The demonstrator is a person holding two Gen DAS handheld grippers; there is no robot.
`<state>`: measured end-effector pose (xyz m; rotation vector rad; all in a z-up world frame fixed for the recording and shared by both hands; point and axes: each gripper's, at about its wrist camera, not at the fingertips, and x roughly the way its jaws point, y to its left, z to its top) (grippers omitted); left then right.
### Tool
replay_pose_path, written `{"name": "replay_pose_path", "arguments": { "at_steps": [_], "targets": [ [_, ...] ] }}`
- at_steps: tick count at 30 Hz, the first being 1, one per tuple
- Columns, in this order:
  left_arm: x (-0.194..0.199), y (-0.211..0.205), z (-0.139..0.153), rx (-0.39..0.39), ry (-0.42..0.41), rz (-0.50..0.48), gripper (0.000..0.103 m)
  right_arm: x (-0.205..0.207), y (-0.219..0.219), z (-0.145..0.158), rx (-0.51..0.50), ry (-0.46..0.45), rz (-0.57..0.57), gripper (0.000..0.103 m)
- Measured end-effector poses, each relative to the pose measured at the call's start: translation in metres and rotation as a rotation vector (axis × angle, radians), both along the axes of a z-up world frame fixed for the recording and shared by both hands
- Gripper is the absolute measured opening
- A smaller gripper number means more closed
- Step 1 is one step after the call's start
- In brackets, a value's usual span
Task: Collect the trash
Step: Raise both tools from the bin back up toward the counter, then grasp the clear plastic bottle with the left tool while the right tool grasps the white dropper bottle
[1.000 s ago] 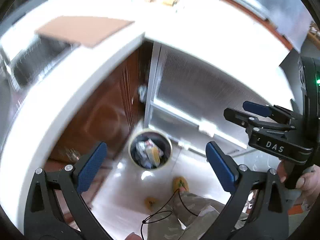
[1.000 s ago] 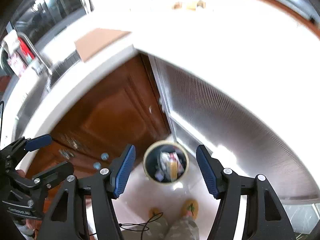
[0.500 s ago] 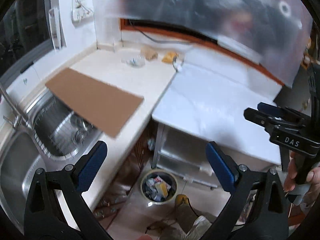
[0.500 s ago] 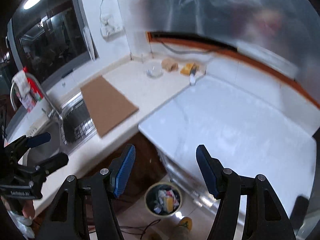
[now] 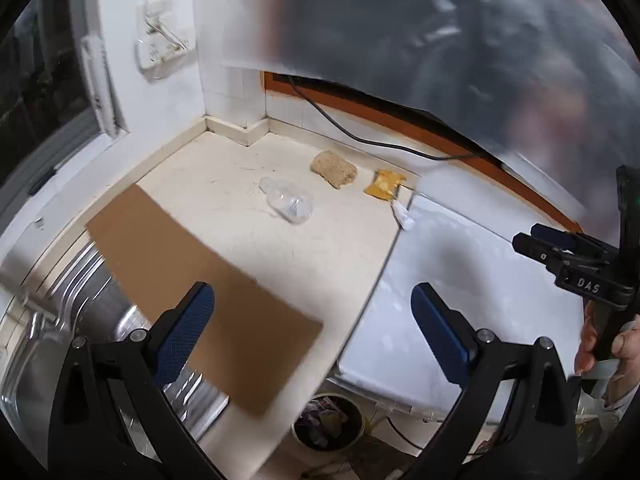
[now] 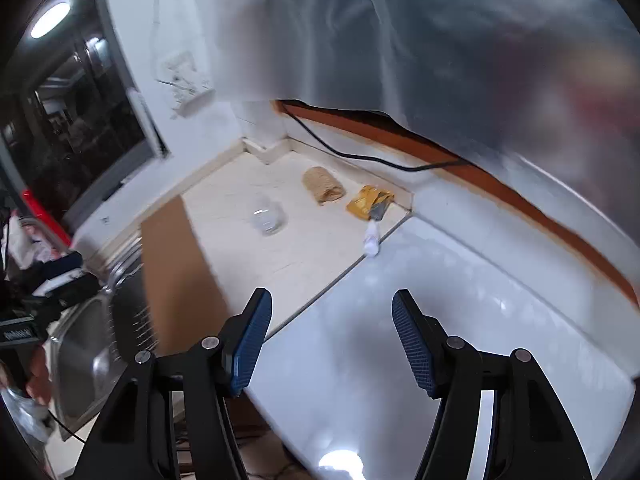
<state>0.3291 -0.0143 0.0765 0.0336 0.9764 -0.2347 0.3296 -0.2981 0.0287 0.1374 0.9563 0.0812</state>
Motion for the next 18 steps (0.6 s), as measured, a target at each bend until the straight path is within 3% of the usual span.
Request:
{"name": "replay_pose_path", "arguments": {
  "at_steps": [8,13,18],
  "targets": [
    [0.143,-0.004,-0.085,-0.012,0.088,0.106,0.094,0.143,-0.039,-0.092,0.028,0.112,-0.023,0.055],
    [0.215,0.001,-0.144,-0.002,0.16,0.194,0.09,0.196,-0.044,-0.15,0.005,0.171,-0.02,0.05],
    [0.255,0.004,-0.198,-0.013,0.267,0.255,0.084,0.22,-0.046,-0.2,0.013,0.238,-0.024,0.047]
  ]
}}
